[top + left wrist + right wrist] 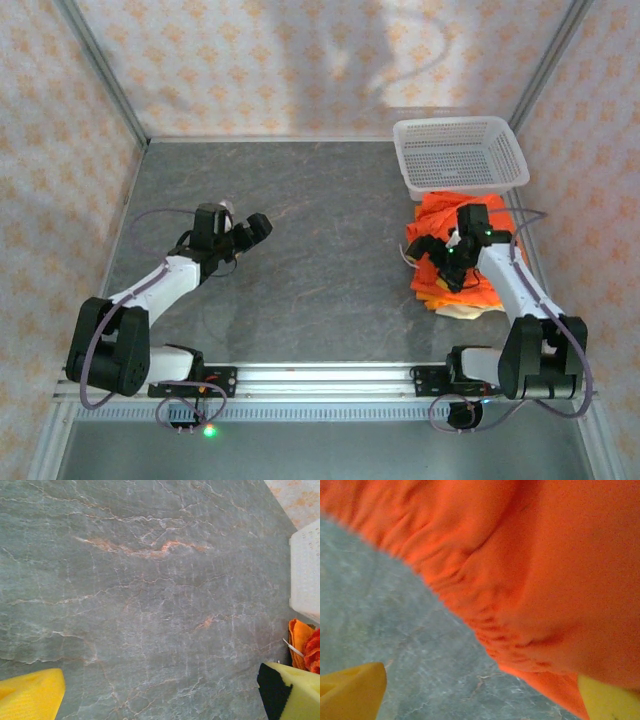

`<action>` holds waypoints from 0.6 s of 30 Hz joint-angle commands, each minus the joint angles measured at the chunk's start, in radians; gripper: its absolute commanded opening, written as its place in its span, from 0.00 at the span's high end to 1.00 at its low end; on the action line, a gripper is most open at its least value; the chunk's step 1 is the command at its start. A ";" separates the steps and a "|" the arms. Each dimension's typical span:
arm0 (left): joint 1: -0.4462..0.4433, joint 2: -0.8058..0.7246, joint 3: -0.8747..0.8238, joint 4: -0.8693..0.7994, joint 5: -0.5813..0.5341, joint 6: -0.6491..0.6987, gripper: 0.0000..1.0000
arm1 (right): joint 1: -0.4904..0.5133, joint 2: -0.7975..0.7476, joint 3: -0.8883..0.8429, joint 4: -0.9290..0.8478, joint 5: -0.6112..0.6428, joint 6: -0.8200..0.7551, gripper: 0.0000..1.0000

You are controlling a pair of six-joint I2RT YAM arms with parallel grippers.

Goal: Fold and stack the shorts

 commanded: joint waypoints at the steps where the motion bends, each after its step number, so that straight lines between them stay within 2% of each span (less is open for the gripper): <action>1: 0.006 -0.044 -0.010 -0.041 -0.047 0.034 0.00 | 0.002 -0.027 -0.018 0.023 0.013 0.021 0.02; 6: 0.007 -0.106 0.001 -0.092 -0.104 0.063 0.00 | 0.002 -0.154 0.057 -0.069 0.012 -0.010 0.02; 10: 0.007 -0.203 0.028 -0.188 -0.224 0.122 0.00 | 0.002 -0.243 0.140 -0.066 0.035 -0.017 0.01; 13: 0.007 -0.302 0.029 -0.248 -0.376 0.171 0.00 | 0.002 -0.289 0.161 0.022 0.163 -0.040 0.01; 18: 0.004 -0.473 -0.012 -0.272 -0.633 0.282 0.00 | 0.002 -0.353 0.069 0.299 0.293 -0.145 0.01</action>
